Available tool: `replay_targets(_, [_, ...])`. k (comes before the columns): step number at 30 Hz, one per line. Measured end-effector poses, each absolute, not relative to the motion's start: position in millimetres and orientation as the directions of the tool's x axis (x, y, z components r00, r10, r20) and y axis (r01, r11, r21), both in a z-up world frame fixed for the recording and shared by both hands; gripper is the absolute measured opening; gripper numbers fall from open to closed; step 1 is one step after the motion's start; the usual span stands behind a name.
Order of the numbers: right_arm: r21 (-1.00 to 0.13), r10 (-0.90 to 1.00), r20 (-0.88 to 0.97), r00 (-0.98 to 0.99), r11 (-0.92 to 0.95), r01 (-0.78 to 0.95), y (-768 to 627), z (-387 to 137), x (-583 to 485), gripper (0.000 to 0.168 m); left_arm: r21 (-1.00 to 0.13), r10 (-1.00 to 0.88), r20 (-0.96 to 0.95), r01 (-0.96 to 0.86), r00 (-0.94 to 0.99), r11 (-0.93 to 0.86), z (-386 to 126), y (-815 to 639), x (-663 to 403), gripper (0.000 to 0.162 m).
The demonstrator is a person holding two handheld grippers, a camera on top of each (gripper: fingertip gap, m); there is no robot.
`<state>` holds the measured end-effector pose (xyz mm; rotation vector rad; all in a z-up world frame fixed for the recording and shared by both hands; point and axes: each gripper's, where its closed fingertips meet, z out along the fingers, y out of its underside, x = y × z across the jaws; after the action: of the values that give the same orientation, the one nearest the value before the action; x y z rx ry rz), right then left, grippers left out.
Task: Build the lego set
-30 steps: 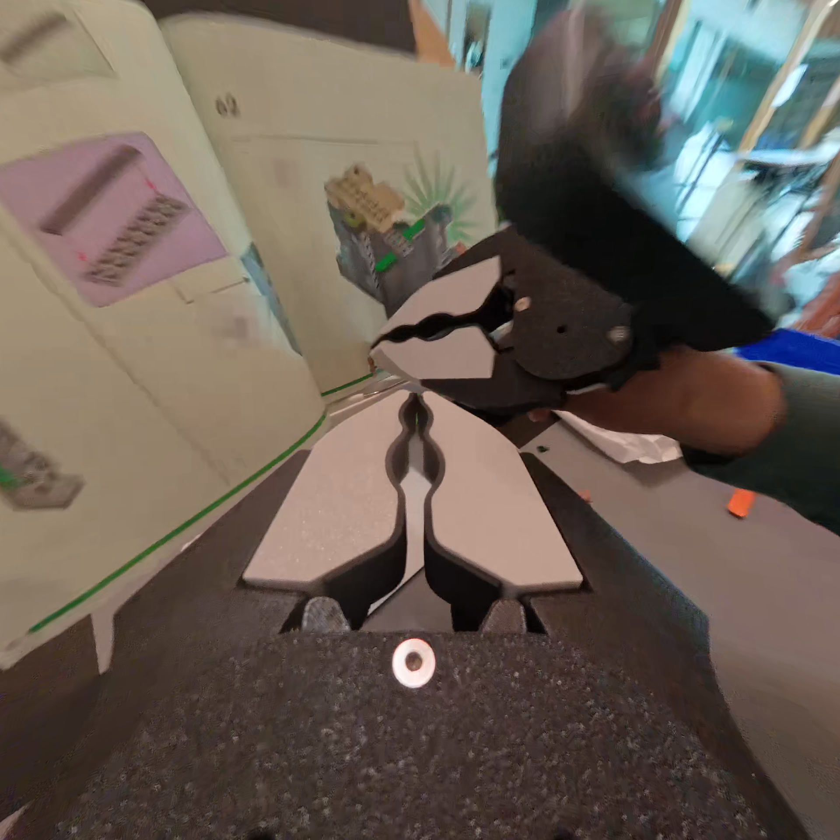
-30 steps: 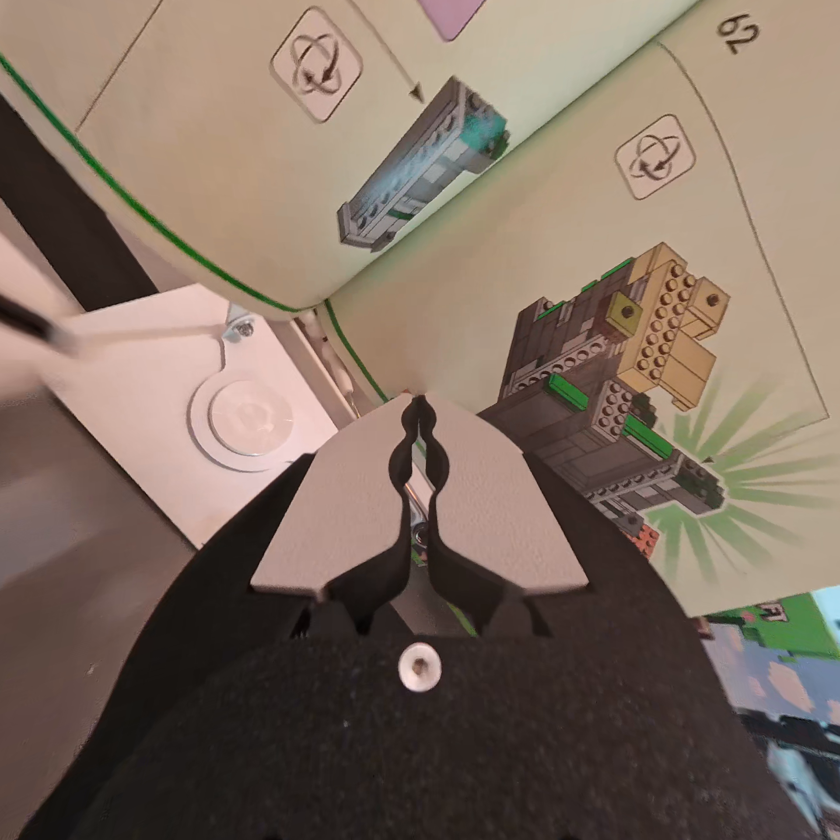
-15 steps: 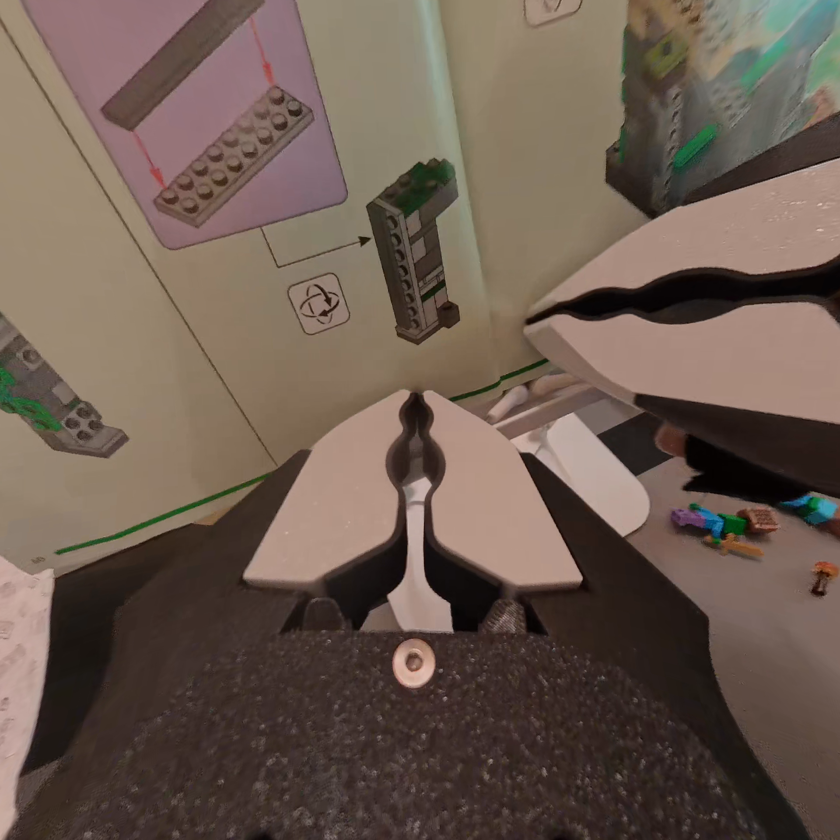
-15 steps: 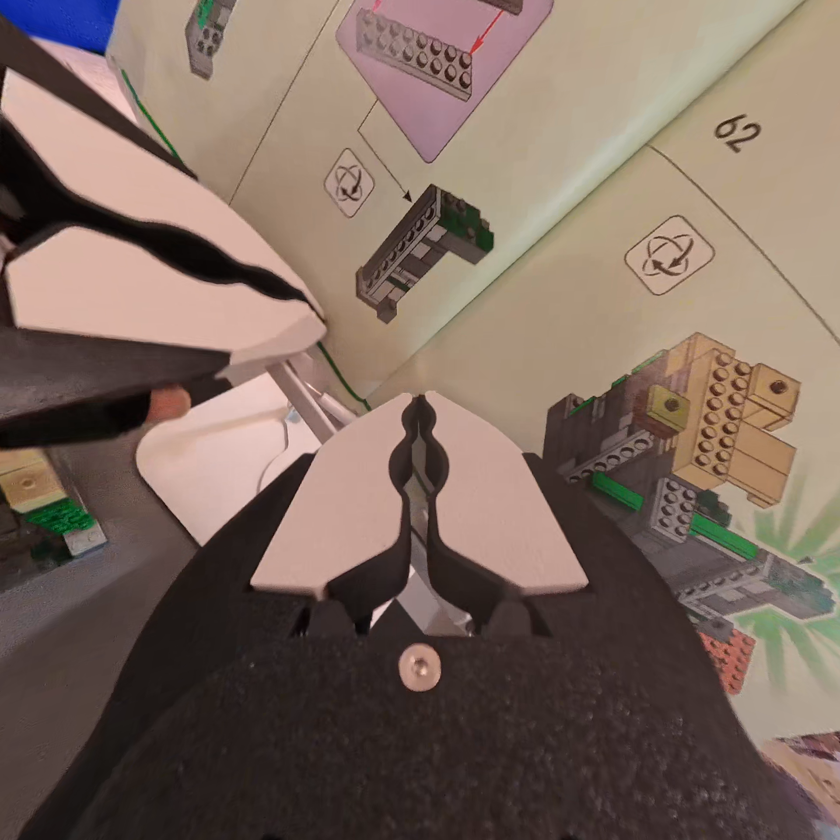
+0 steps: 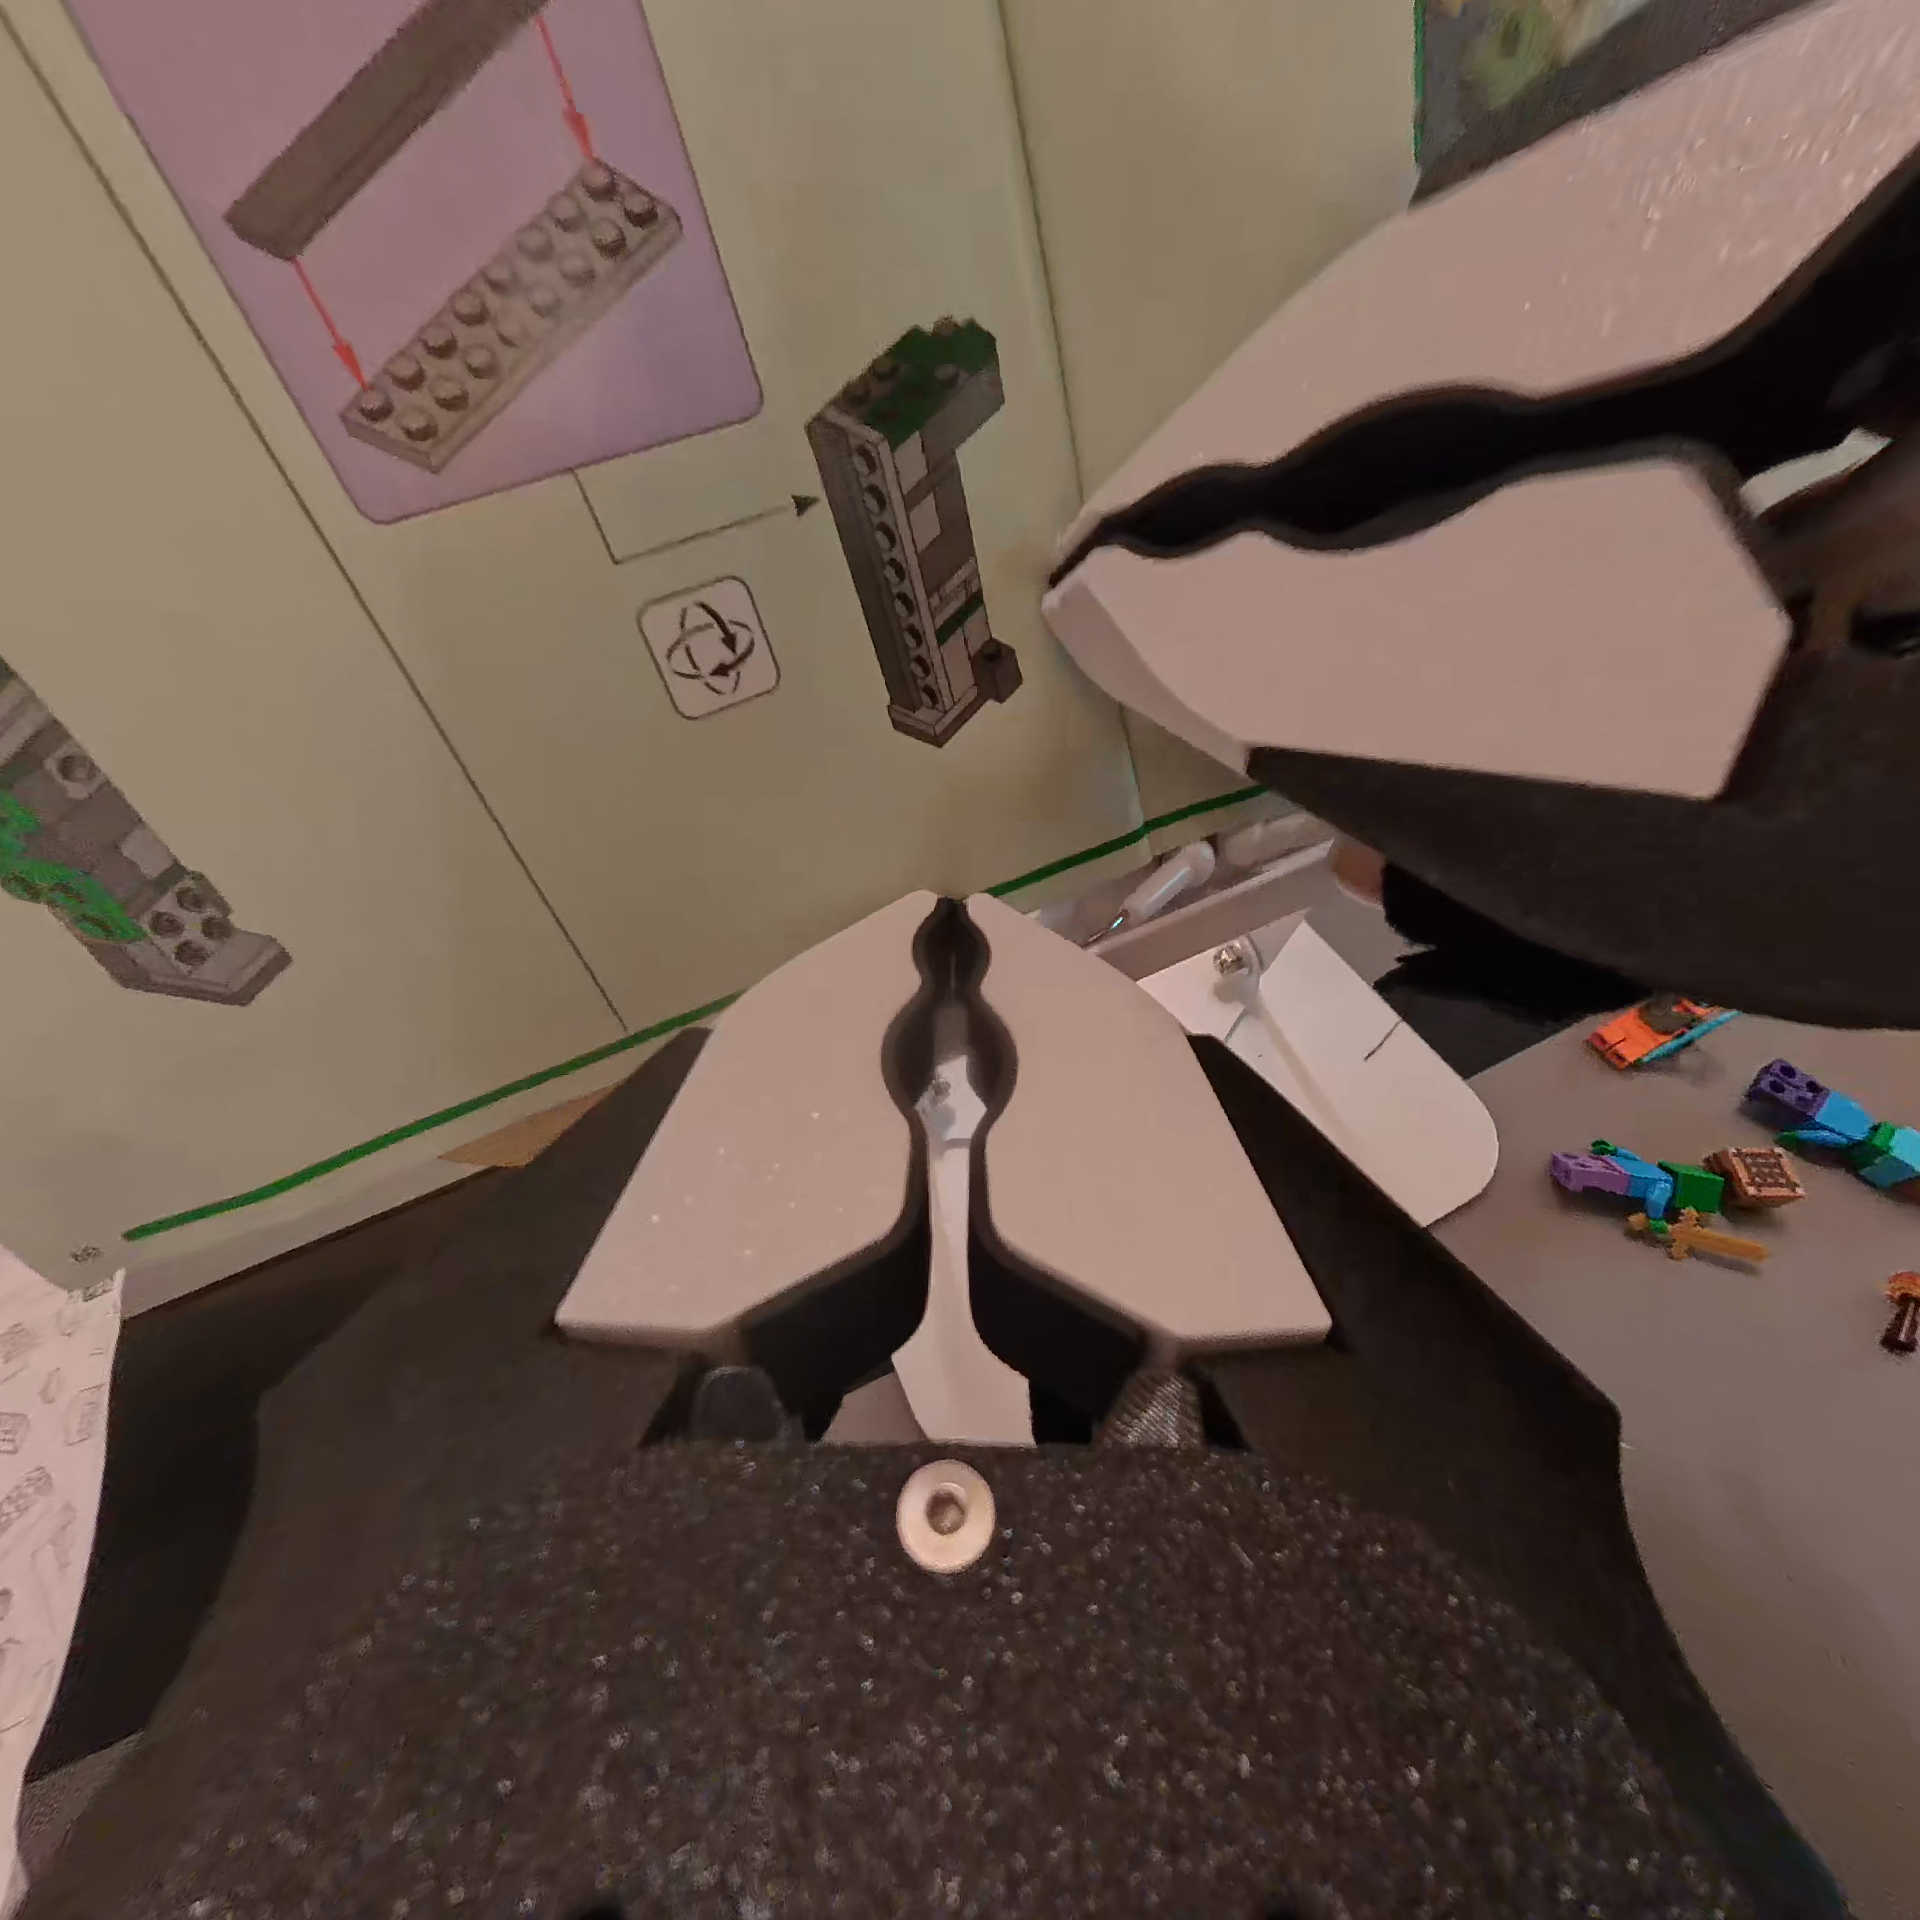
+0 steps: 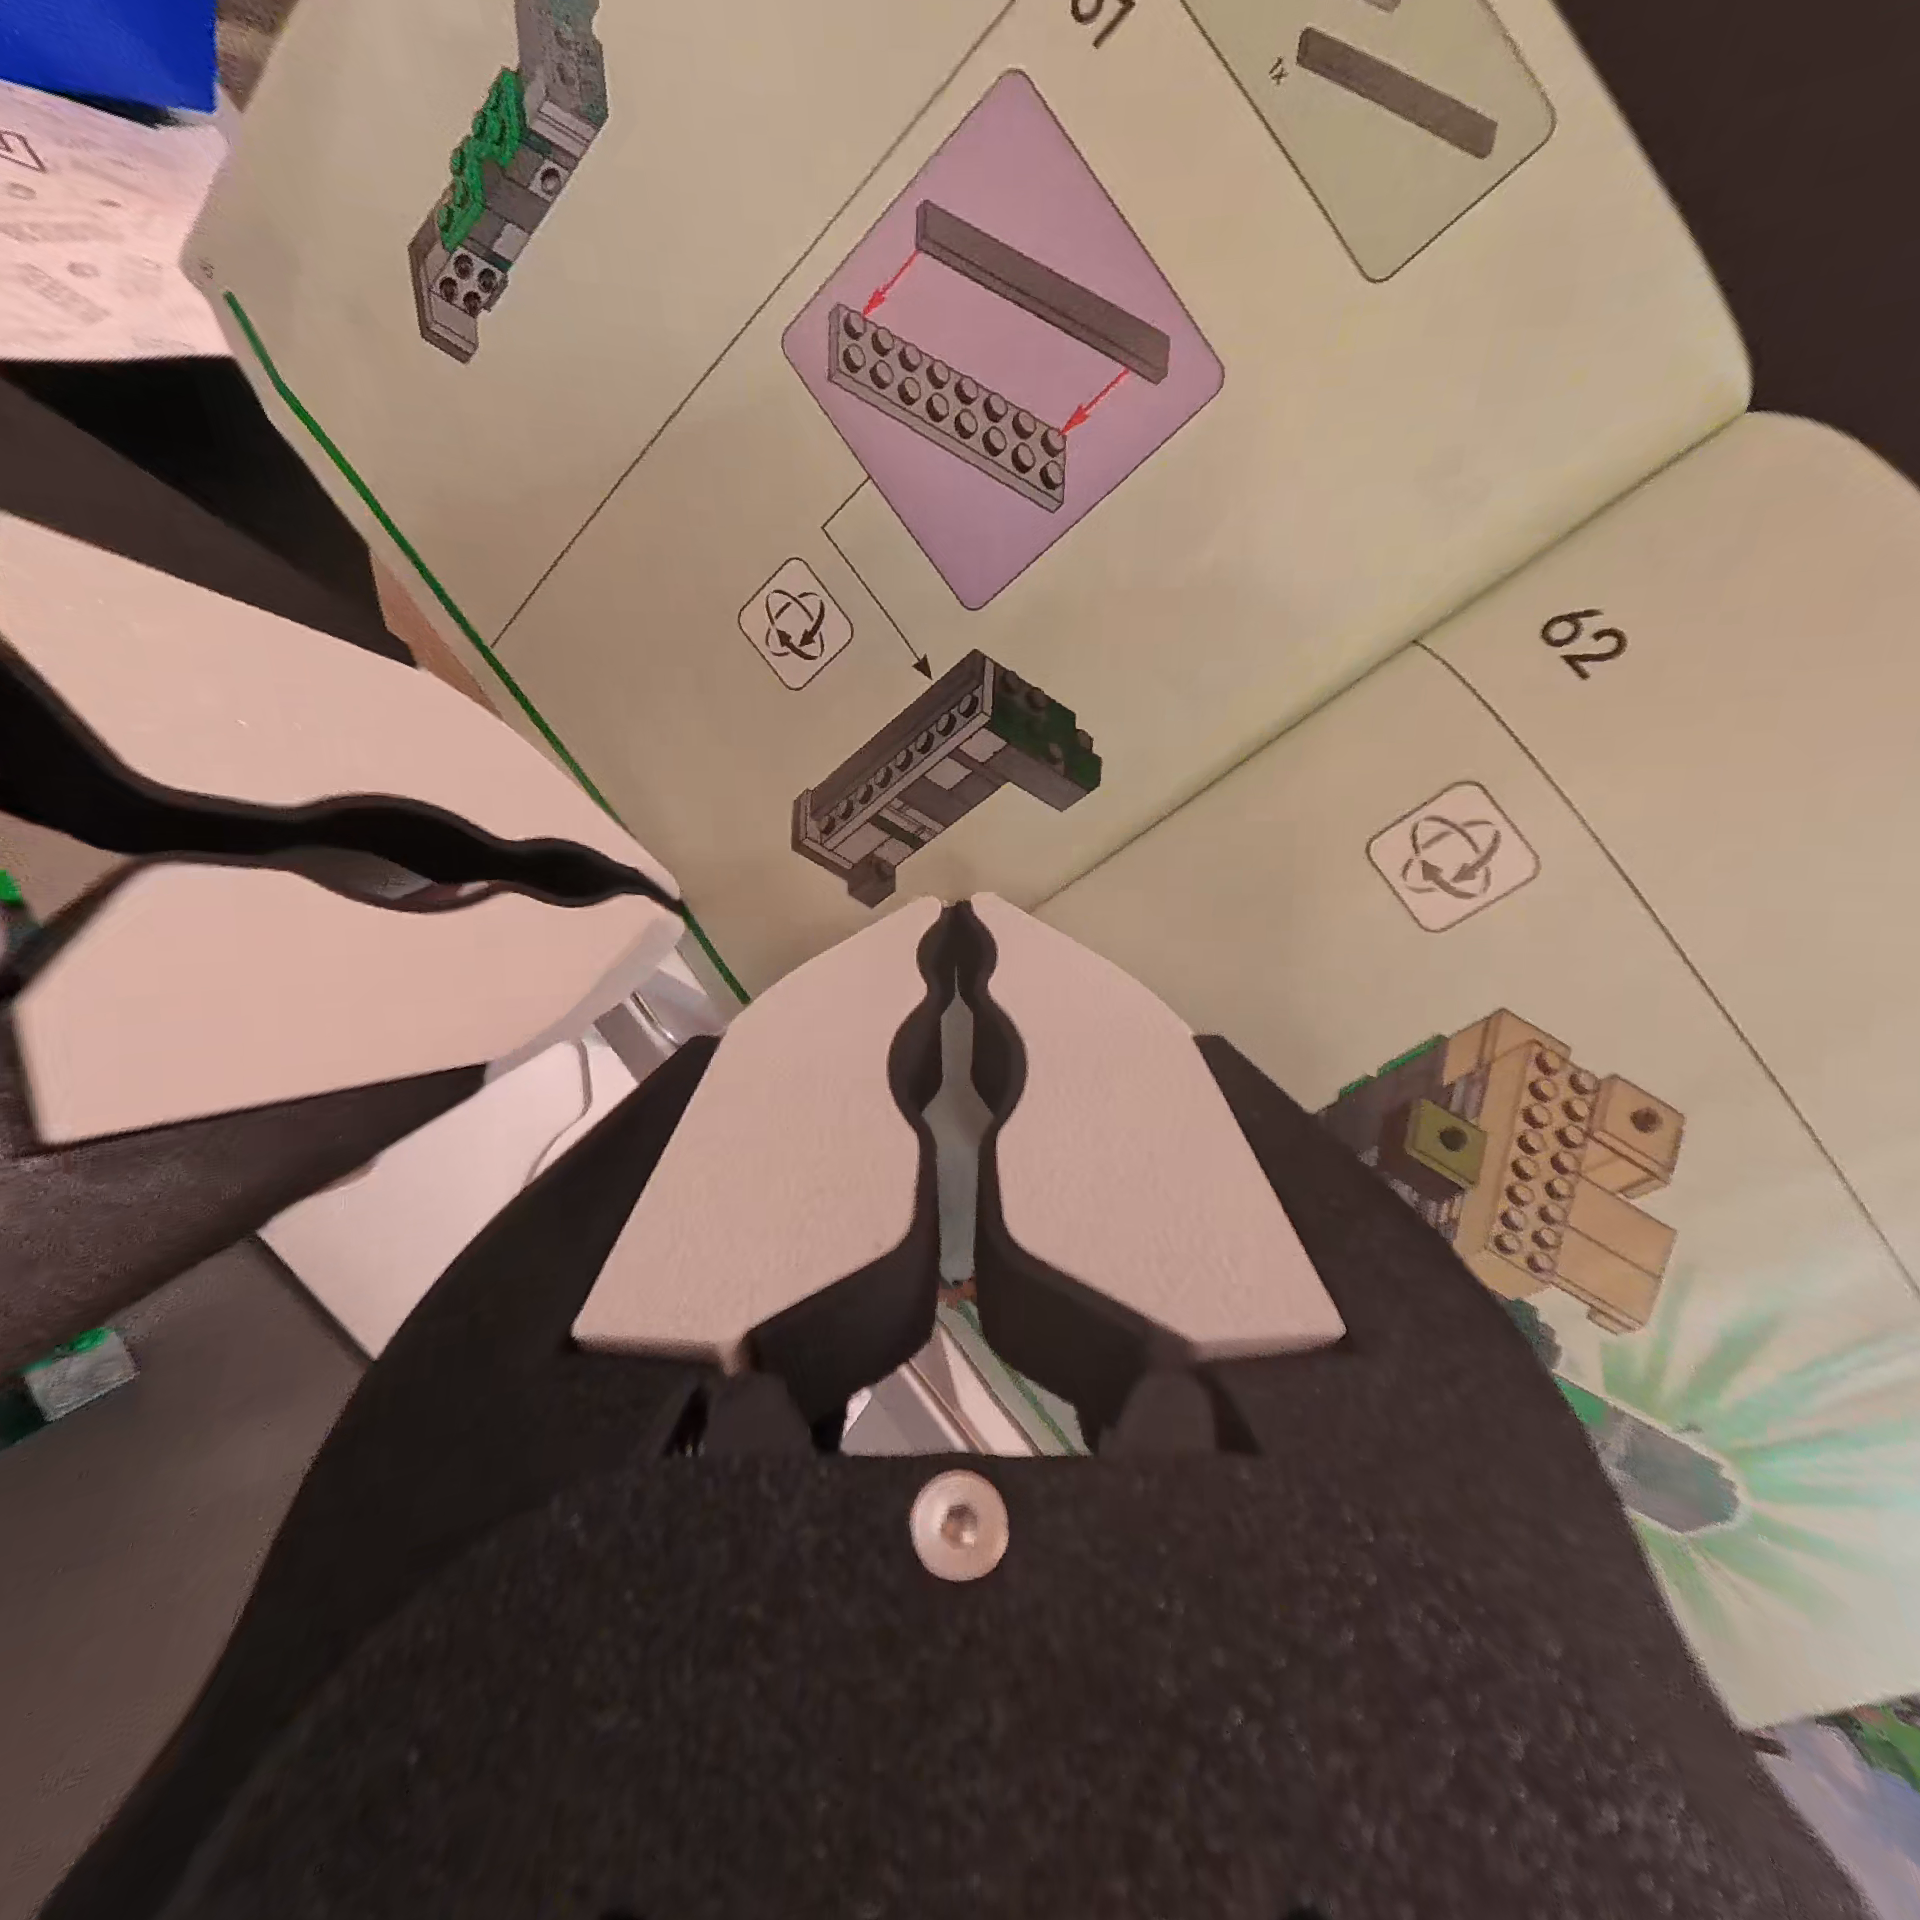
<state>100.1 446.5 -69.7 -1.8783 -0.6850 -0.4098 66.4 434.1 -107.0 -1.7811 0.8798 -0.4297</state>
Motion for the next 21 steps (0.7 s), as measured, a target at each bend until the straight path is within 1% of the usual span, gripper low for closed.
replay_targets(5, [-0.720,0.277,0.570,0.774,-0.285,0.633,440.8,-81.7,97.4,0.000,-0.942,-0.742,-0.124,-0.313,0.659,-0.121,-88.2,428.1,65.8,0.000])
replay_targets(7, [-0.718,0.308,0.545,0.780,-0.309,0.624,437.4,-89.4,94.1,0.000,-0.943,-0.742,-0.135,-0.315,0.657,-0.108,-84.1,428.7,67.4,0.000])
replay_targets(14, [-0.678,0.394,0.501,0.770,-0.375,0.633,427.7,-107.0,88.3,0.000,-0.931,-0.732,-0.131,-0.336,0.669,-0.140,-95.4,437.8,70.5,0.000])
replay_targets(18, [-0.646,0.411,0.516,0.751,-0.390,0.657,425.5,-110.5,87.9,0.000,-0.929,-0.724,-0.132,-0.339,0.677,-0.148,-96.7,439.3,71.4,0.000])
replay_targets(19, [-0.657,0.409,0.505,0.760,-0.389,0.646,424.9,-109.8,87.9,0.000,-0.928,-0.724,-0.135,-0.343,0.676,-0.147,-96.3,438.7,71.6,0.000])
replay_targets(21, [-0.718,0.387,0.470,0.793,-0.354,0.599,422.0,-99.5,90.0,0.000,-0.929,-0.728,-0.133,-0.341,0.673,-0.145,-93.7,436.2,70.6,0.000])
